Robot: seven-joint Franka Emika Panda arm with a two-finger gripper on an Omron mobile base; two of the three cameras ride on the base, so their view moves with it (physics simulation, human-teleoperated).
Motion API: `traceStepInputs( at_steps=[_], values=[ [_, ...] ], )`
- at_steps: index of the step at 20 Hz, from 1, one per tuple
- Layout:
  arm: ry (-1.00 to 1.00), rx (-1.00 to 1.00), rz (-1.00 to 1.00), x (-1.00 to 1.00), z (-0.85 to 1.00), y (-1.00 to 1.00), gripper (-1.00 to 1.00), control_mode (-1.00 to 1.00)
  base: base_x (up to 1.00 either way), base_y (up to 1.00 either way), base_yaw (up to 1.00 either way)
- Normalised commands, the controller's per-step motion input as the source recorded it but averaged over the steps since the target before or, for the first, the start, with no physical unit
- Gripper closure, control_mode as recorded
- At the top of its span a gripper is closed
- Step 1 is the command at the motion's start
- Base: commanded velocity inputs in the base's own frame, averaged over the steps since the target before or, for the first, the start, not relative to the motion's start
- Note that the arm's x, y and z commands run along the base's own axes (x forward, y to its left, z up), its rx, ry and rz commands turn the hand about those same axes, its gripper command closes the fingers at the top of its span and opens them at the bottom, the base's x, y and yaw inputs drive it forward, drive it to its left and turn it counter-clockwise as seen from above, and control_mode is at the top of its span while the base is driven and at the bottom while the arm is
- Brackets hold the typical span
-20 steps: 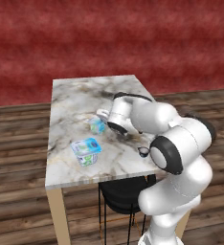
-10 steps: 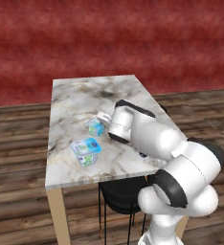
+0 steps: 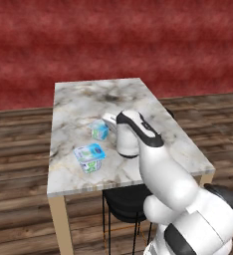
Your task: Stack the yogurt containers by placing the smaller containers on top of the larger containers.
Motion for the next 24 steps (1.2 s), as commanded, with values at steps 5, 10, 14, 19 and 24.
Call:
traceStepInputs(
  at_steps=[5, 10, 14, 19, 24],
  values=[
    [0.0, 0.03, 0.05, -0.45, 0.5, 0.0, 1.0, -1.0, 0.0, 0.0, 0.0],
    [0.0, 0.01, 0.05, -0.51, 0.4, -0.02, 1.0, -1.0, 0.0, 0.0, 0.0],
    [0.0, 0.0, 0.04, -0.51, 0.21, -0.04, 1.0, -1.0, 0.0, 0.0, 0.0],
    [-0.02, 0.0, 0.04, -0.44, 0.1, -0.04, 1.0, -1.0, 0.0, 0.0, 0.0],
    [-0.06, 0.0, 0.02, -0.27, 0.01, -0.19, 1.0, -1.0, 0.0, 0.0, 0.0]
  ],
)
